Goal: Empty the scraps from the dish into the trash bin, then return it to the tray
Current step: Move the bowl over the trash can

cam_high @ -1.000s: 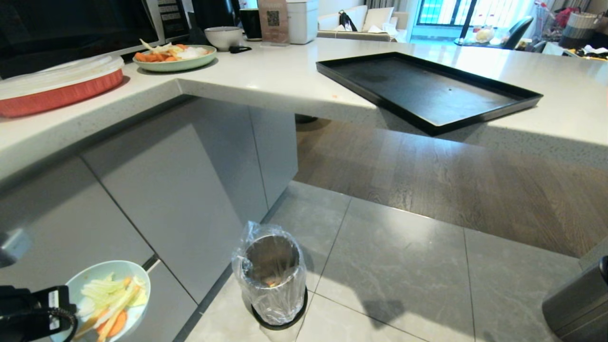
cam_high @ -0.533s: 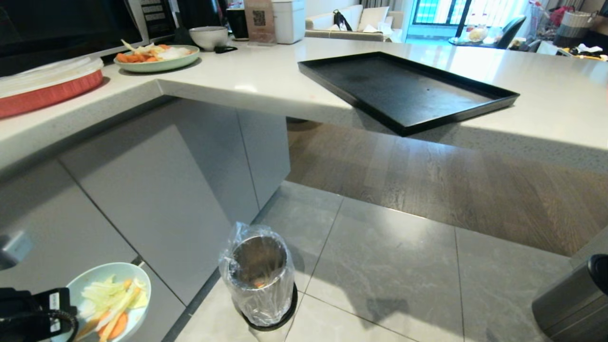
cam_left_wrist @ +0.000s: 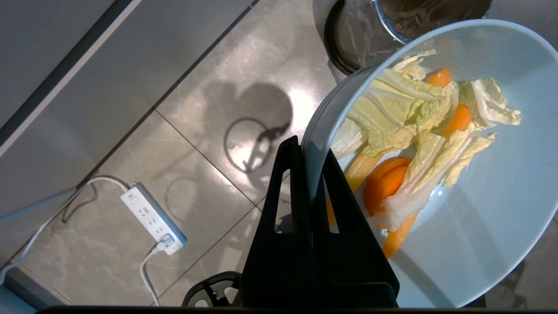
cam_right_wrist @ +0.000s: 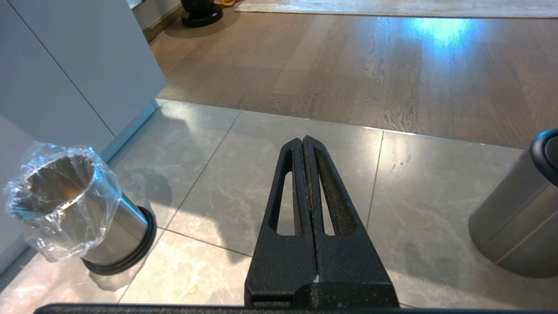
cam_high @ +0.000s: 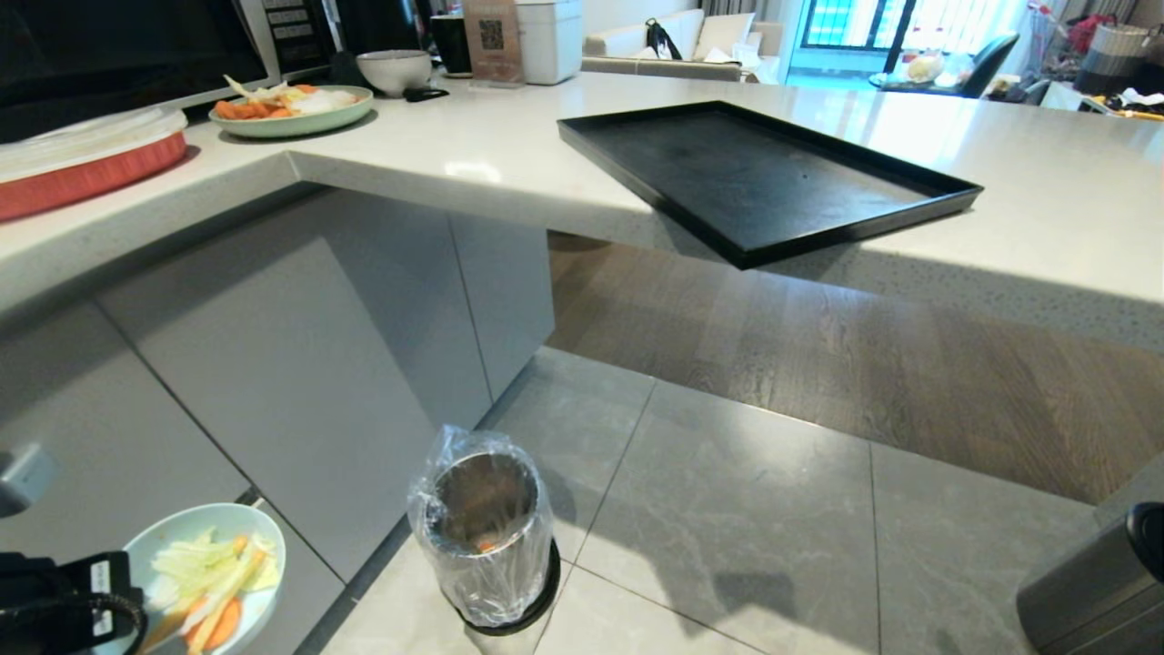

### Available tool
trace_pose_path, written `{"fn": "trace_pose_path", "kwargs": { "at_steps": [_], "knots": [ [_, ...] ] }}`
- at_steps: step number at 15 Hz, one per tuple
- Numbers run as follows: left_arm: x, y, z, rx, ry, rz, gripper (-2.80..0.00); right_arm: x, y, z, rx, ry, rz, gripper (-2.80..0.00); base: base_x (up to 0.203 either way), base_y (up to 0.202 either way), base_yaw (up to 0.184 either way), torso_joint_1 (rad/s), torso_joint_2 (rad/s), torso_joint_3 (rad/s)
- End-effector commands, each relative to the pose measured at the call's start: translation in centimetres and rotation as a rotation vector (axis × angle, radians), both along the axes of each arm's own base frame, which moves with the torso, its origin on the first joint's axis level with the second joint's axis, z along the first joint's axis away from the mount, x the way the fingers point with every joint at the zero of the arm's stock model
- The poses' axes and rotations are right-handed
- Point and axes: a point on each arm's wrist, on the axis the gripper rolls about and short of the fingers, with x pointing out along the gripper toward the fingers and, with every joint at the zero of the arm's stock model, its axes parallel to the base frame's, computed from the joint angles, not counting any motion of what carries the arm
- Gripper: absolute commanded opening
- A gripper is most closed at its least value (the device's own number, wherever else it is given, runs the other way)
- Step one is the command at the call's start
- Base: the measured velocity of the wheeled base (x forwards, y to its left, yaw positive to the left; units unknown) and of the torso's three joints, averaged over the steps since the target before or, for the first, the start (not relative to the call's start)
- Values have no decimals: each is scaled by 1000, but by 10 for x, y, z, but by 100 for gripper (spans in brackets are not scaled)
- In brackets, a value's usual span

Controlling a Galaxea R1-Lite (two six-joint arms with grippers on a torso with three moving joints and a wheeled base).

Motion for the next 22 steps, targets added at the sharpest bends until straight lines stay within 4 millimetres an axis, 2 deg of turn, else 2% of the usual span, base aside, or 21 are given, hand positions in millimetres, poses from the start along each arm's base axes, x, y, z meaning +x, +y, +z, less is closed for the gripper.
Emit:
{"fn": "trace_pose_path", "kwargs": {
  "at_steps": [1, 22],
  "knots": [
    [3, 1, -1, -12, 10, 19, -280, 0, 0, 0, 1, -1, 0, -280, 0, 0, 0, 0, 0, 0],
    [4, -4, -5, -31, 28, -12, -280, 0, 0, 0, 1, -3, 0, -280, 0, 0, 0, 0, 0, 0]
  ]
}}
